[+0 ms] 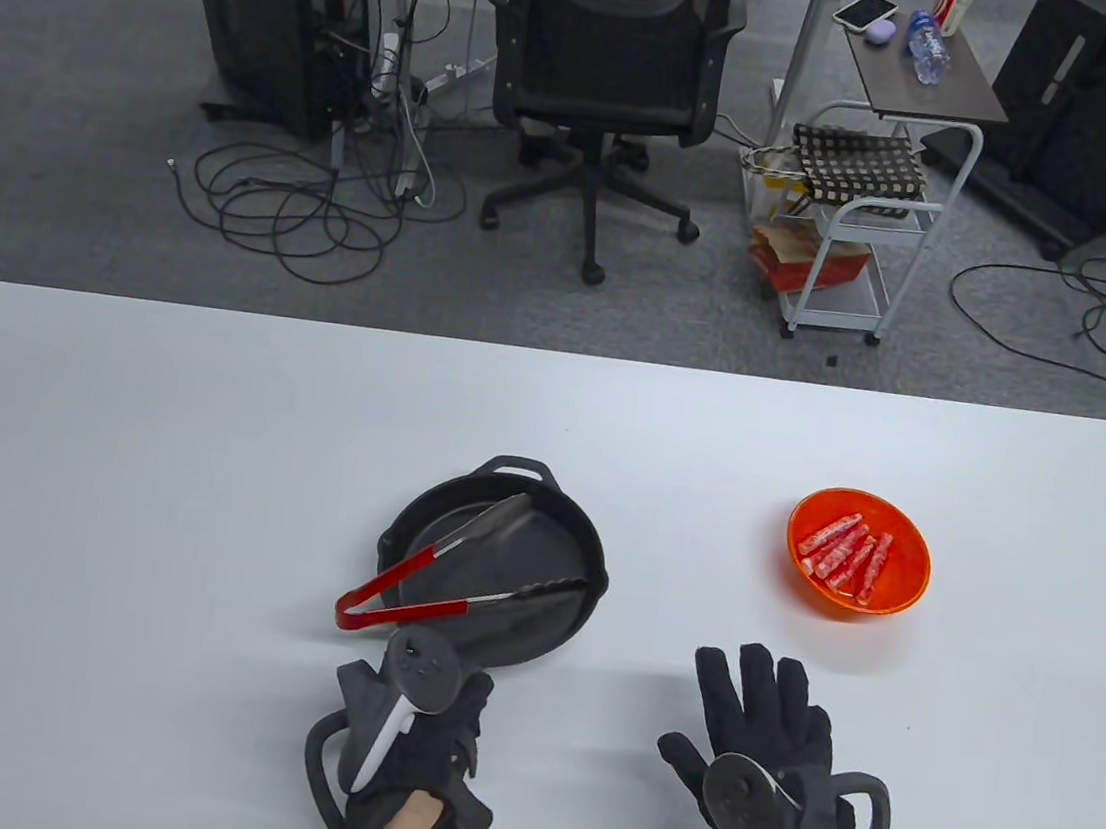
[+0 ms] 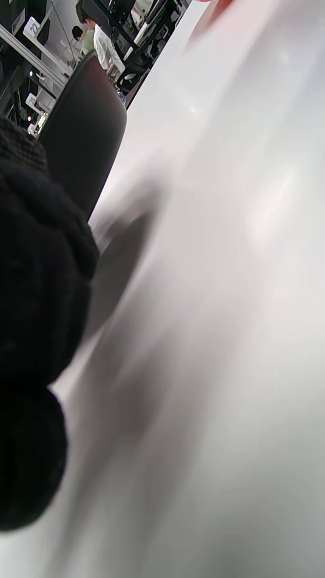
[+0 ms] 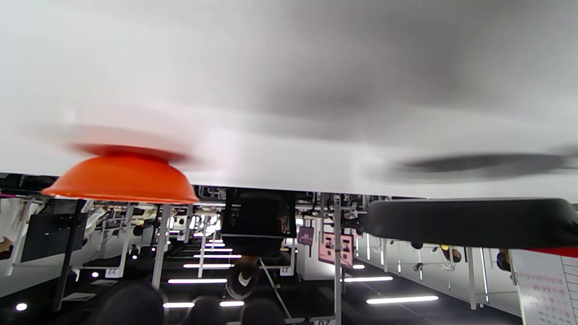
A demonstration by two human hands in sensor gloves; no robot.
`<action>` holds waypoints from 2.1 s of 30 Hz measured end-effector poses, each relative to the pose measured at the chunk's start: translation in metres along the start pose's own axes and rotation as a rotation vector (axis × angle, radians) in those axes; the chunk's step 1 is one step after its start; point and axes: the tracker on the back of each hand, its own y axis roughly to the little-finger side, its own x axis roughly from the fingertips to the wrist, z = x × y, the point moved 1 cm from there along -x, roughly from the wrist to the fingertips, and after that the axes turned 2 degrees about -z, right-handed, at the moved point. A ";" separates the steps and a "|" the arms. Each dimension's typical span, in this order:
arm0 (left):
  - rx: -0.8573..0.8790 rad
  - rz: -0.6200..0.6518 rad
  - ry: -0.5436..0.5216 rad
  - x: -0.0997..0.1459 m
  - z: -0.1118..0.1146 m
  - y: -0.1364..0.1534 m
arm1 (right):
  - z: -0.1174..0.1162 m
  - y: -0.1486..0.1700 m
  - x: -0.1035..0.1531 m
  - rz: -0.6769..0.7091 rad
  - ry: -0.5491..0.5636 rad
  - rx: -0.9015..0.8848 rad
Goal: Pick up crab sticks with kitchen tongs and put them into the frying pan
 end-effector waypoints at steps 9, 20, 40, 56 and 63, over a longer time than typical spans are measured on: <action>-0.092 -0.034 -0.005 0.005 0.022 -0.010 | 0.000 0.000 -0.001 -0.008 -0.004 0.014; -0.046 0.009 -0.023 0.005 0.027 -0.005 | -0.001 0.000 -0.001 -0.016 -0.029 0.020; -0.180 0.106 -0.242 0.022 -0.005 -0.007 | -0.002 -0.001 -0.003 -0.016 -0.046 0.016; -0.363 0.275 -0.354 -0.023 -0.041 -0.009 | -0.002 -0.002 -0.003 -0.022 -0.043 0.032; -0.485 0.206 -0.215 -0.051 -0.034 -0.010 | -0.002 -0.003 -0.003 -0.022 -0.052 0.032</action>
